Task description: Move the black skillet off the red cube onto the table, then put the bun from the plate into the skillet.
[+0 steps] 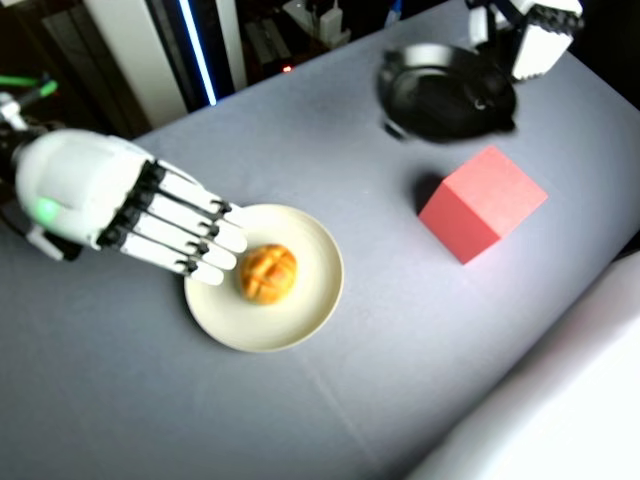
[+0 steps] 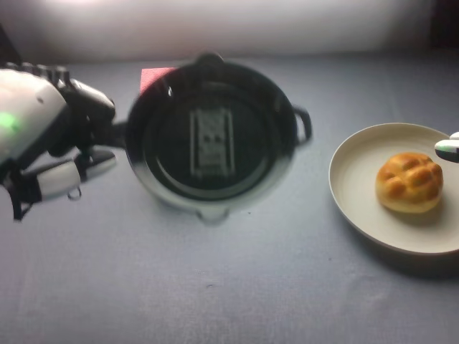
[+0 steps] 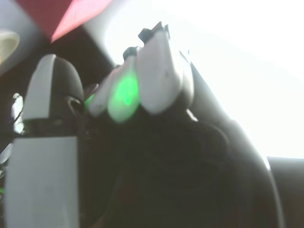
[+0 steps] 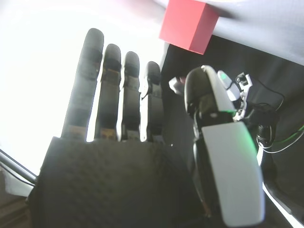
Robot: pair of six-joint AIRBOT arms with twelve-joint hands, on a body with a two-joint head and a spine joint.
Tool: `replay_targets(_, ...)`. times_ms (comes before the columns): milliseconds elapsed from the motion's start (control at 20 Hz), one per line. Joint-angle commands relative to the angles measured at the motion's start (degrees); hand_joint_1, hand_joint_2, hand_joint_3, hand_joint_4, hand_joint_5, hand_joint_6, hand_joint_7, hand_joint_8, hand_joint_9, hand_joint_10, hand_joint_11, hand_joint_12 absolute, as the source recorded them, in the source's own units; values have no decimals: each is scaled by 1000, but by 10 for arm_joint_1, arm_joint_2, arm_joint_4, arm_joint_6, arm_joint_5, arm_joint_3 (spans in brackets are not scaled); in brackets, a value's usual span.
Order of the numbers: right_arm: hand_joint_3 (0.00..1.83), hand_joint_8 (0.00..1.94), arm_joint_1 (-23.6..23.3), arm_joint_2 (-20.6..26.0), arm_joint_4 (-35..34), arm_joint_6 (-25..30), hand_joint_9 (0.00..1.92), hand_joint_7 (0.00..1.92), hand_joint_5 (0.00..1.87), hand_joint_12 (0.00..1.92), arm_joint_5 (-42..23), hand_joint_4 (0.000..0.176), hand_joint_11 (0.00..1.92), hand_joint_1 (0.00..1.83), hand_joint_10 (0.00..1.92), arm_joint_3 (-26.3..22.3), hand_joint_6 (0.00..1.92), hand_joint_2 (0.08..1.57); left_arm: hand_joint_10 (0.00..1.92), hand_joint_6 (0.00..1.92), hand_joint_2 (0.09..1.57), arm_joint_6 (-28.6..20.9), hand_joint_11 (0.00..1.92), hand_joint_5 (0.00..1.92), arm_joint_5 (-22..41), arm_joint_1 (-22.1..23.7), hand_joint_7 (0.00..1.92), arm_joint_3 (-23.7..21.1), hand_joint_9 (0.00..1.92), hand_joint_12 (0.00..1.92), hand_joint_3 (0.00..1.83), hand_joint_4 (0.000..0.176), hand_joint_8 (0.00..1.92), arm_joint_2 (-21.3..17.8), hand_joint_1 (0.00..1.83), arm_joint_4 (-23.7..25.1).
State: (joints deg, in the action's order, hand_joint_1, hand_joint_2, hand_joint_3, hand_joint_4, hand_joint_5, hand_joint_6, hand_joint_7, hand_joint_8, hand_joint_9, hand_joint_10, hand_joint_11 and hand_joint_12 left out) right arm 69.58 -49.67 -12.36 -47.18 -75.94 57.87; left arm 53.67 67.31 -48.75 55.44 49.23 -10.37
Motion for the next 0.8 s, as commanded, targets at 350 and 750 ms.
replay_targets(350,0,2,-1,-2,-5,8,479,480,467,62,-63,10,556,763,2,3,2,1345,1921,1921,1234,45,1606,1283,-2,-33,1441,-5,1580,1921,3,0,1921,29,1317,-40)
replay_targets(750,1,2,-1,-2,-5,12,471,475,472,76,-60,0,548,745,1,3,1,1348,1921,1921,1101,61,1164,866,-35,-37,926,-3,1075,1921,0,0,1921,49,1178,-54)
